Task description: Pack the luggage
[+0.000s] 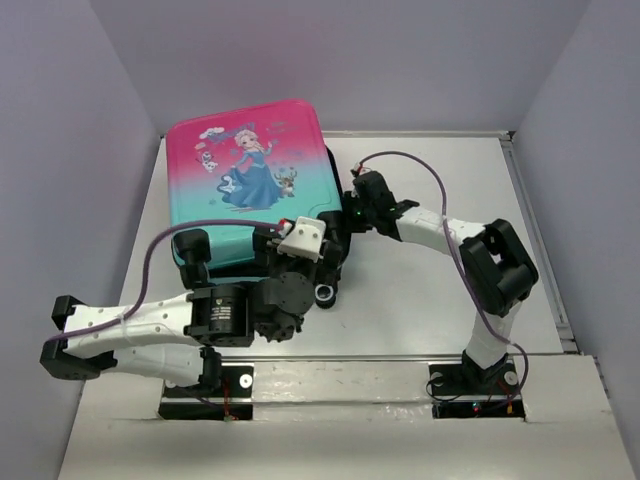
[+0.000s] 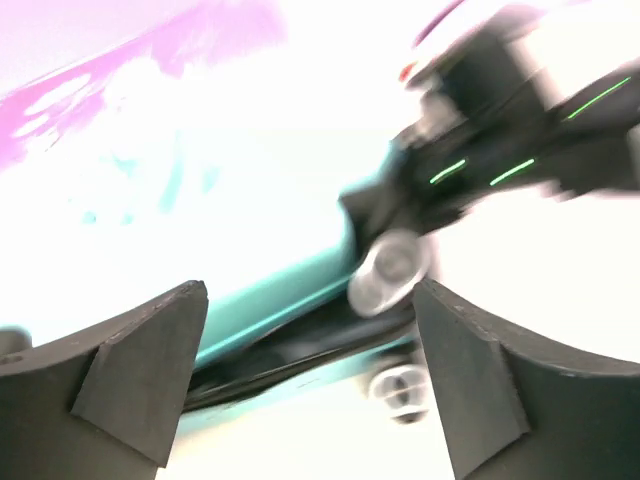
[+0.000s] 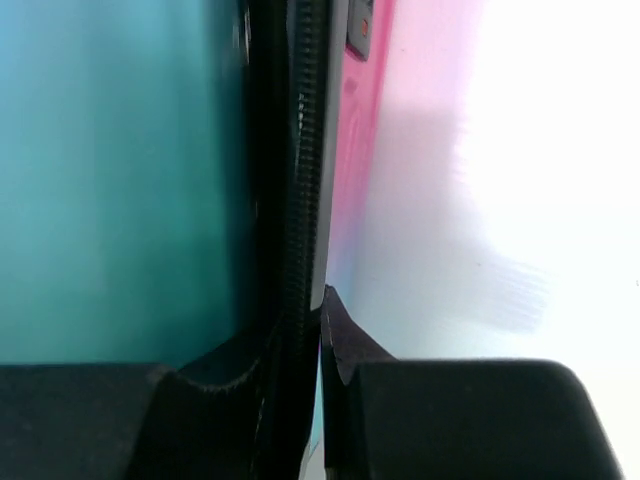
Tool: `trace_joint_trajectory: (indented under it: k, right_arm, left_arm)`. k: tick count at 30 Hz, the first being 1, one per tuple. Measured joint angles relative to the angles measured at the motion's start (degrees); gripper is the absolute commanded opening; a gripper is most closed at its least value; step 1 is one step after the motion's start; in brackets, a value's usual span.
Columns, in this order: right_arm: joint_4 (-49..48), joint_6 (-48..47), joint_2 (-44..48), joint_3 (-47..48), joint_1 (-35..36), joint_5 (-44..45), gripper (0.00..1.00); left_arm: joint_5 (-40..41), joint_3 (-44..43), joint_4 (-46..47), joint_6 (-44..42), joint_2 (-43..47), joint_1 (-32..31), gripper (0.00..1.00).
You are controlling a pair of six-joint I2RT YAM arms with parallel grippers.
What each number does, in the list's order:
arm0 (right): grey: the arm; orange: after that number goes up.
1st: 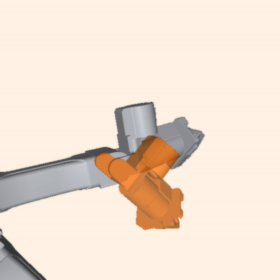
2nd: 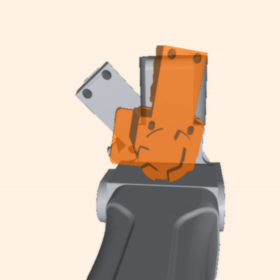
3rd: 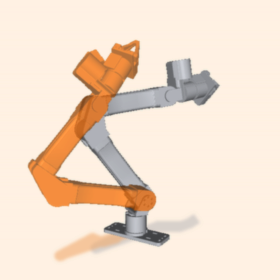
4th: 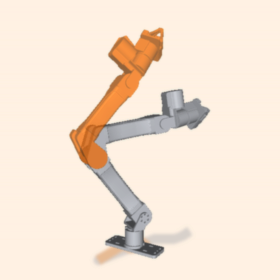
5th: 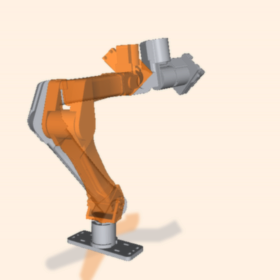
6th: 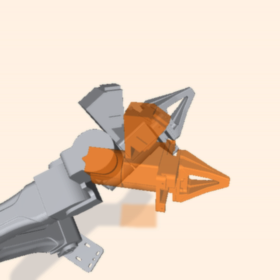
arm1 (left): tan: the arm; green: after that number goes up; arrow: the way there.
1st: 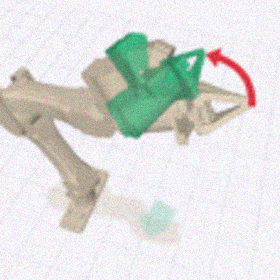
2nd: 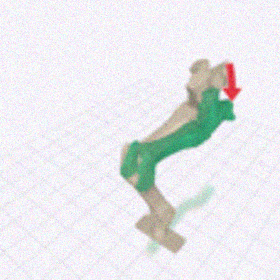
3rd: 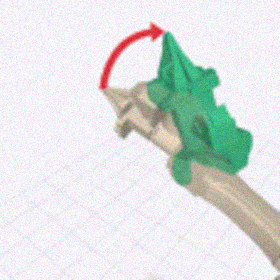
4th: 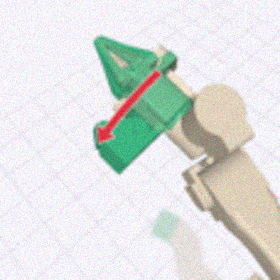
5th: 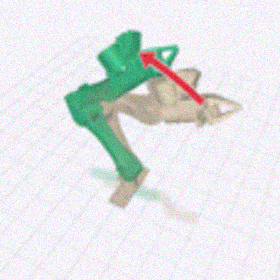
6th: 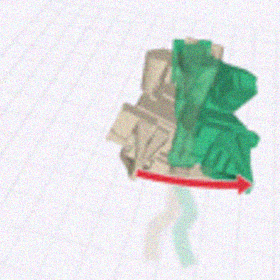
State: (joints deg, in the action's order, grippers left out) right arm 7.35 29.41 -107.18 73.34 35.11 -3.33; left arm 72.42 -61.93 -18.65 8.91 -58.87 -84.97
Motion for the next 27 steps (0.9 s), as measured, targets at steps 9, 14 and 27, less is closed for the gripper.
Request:
trace_joint_trajectory:
  k: [9, 14, 27]
  right_arm:
    - [3.2, -8.9, 7.8, -9.4, -12.7, -8.4, 0.79]
    - [11.3, -14.2, 13.7, -9.3, -18.1, -7.5, 0.93]
    - [13.3, -15.0, 49.0, -11.6, -0.9, -7.3, 0.07]
  left_arm:
    - [-15.3, -24.0, 9.0, -2.8, -3.3, 6.1, 0.99]
    - [-31.7, -31.8, 6.8, 0.3, -9.6, 35.7, 0.99]
    - [-72.0, -76.9, -6.0, 8.8, -63.0, 81.4, 0.97]
